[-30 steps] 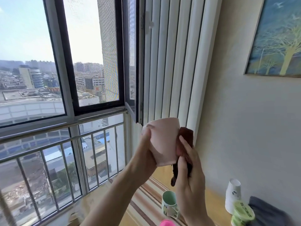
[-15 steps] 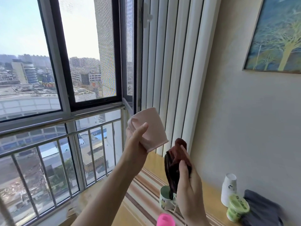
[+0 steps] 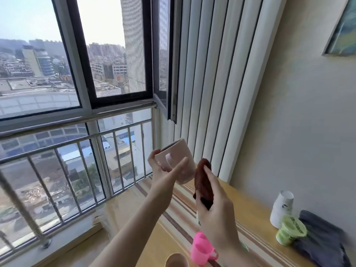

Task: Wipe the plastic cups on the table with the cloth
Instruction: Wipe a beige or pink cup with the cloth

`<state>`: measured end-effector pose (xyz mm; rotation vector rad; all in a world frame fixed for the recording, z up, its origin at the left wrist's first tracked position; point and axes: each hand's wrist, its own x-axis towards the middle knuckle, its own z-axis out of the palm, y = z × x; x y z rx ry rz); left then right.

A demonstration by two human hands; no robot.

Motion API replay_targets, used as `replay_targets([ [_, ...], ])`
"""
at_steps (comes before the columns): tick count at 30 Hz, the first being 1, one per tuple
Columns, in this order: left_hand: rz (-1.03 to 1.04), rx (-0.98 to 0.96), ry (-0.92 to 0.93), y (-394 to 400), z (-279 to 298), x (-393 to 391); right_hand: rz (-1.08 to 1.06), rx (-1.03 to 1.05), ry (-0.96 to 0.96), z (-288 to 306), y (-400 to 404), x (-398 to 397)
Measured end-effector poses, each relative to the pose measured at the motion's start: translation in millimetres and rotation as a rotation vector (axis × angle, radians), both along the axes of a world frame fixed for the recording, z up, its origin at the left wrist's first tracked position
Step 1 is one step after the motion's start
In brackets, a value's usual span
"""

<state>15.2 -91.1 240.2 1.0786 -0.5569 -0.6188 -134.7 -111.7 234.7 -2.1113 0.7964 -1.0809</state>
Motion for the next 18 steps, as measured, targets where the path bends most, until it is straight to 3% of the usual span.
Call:
replay_targets([
  [4, 0.007, 0.101, -0.011, -12.7, -42.4, 5.3, 0.004, -0.126, 0.233, -28.6, -26.0, 7.6],
  [7, 0.026, 0.237, -0.117, -17.2, -78.5, 22.3, -0.027, 0.012, 0.351, -48.7, -44.2, -3.4],
  [13, 0.058, 0.573, -0.297, -25.4, -208.4, 55.1, -0.207, 0.152, 0.413, -99.0, -89.0, -34.4],
  [18, 0.016, 0.728, -0.405, -31.3, -305.5, 45.8, -0.224, 0.137, 0.461, -145.5, -110.3, -39.3],
])
